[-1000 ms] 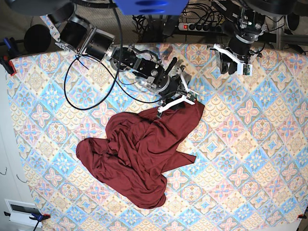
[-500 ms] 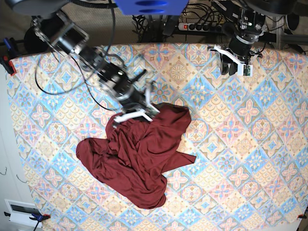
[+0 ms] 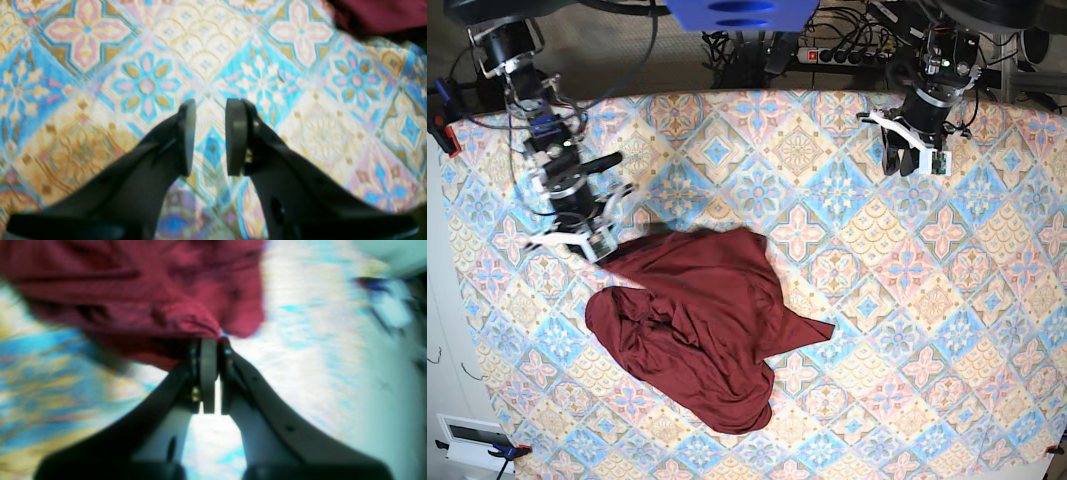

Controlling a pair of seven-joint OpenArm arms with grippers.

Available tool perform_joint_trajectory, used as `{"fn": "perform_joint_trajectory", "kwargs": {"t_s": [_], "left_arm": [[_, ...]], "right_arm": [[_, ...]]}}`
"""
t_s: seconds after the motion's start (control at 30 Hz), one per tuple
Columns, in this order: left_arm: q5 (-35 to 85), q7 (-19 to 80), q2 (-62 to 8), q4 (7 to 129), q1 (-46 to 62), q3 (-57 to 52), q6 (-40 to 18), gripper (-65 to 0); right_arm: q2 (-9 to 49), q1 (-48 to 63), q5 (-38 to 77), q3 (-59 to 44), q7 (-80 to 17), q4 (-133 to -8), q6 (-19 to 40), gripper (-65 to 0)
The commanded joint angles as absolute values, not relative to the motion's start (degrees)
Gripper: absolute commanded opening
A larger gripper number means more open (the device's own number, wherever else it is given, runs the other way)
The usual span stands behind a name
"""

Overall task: Layout the t-shirt on the table in an organized manner, then fold the t-shirt properly
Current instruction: 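Drag the grasped sleeve with the right gripper away from the shirt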

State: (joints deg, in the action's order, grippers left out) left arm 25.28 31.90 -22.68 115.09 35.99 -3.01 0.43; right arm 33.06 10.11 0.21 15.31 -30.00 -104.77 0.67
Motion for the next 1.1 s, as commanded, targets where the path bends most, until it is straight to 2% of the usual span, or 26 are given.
{"fn": "perform_joint_trajectory", "kwargs": {"t_s": [0.0, 0.2, 0.43, 0.53, 0.7, 1.07], "left_arm": [[25.27, 30.46, -23.08, 116.00, 36.09, -3.30, 0.40, -49.6], [25.10, 30.55, -23.08, 115.91, 34.15, -3.30, 0.31, -49.6], [24.66, 30.55, -23.34, 115.65, 31.34, -0.31, 0.31, -48.9], [24.66, 30.90, -23.43, 114.42, 28.53, 1.89, 0.31, -48.8], [24.75, 38.46, -23.43, 110.73, 20.35, 5.58, 0.31, -48.8], [26.24, 38.37, -22.99, 98.68, 5.67, 8.31, 0.31, -48.8]], "right_arm": [[34.24, 10.77, -0.13, 11.21, -28.44, -105.45, -0.13, -64.3], [34.24, 11.56, 0.04, -3.30, -27.74, -105.10, -0.13, -64.3], [34.24, 11.47, 0.04, -15.25, -27.82, -97.71, -0.13, -64.0], [34.07, 11.47, 0.04, -15.08, -27.56, -93.76, -0.13, -64.0], [31.69, 11.21, 0.04, -12.62, -27.47, -87.69, -0.13, -63.9], [30.73, 6.55, -0.22, -6.73, -27.47, -86.90, -0.13, -63.9]]}}
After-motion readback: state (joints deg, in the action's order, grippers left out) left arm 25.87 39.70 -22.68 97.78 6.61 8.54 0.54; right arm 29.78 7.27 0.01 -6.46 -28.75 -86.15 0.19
